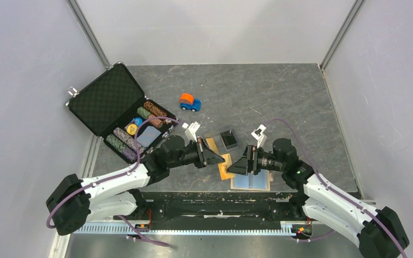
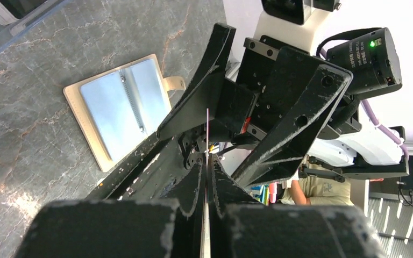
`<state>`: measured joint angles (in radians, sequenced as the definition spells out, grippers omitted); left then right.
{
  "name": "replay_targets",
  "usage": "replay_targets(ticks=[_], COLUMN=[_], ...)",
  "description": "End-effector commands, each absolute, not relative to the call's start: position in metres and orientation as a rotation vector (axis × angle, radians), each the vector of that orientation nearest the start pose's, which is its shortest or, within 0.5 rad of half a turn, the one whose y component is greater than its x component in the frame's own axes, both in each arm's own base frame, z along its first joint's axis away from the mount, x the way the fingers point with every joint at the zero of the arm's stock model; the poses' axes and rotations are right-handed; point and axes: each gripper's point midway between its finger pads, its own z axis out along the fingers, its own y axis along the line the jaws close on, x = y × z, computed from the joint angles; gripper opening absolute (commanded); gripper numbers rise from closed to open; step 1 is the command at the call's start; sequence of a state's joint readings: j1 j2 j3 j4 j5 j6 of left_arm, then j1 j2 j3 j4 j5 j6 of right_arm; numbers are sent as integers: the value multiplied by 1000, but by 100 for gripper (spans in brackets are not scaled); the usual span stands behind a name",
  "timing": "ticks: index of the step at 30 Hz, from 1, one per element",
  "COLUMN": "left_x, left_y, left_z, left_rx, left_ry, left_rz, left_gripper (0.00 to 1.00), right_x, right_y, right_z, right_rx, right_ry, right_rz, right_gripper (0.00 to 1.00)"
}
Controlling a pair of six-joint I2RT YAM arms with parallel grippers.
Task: Put the credit cards into the card holder
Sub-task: Pick up the credit card from the storage box.
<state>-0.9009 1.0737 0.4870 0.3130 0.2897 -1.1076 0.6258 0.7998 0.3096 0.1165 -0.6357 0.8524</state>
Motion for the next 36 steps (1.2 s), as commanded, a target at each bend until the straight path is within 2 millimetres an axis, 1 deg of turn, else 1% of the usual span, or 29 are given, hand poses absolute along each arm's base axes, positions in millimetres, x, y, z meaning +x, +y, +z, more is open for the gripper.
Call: replay_targets(ticks=[1,4,6,8,11,16,19,22,26,32,36], left_x=[142,136,132,128,126,126,125,126,126,125,123], left_y=[-323,-324,-326,-329,-331,-334,-334,-334,-334,-335,-338], left_z=[182,185,188,189,189,198,198,197,195,192,191], left_rx=[88,116,141,161,162,150,153,141,129,124,133], left_ry=[2177,2161,2148,2146,2138,2081,2085,2080,2086,2098,2101], left_rz=[-1556,-1603,-1640,-1672,-1711,-1768,-1772,-1778,-1781,-1786,-1797], left_gripper=[2,2,2,2,2,2,2,2,2,3,4], right_x=[139,138,137,135,130,125,120,113,107,105,105], right_y=[245,243,244,247,251,253,255,256,255,255,255], right_z=[152,152,156,164,174,171,182,195,197,199,197], right_rx=[-288,-302,-320,-343,-367,-388,-377,-368,-383,-401,-399], right_ry=[2162,2149,2132,2099,2051,2054,1989,1911,1886,1880,1883], right_rz=[1452,1465,1489,1529,1601,1638,1729,1828,1867,1873,1871], right_gripper=[84,83,80,75,73,69,61,47,34,22,22])
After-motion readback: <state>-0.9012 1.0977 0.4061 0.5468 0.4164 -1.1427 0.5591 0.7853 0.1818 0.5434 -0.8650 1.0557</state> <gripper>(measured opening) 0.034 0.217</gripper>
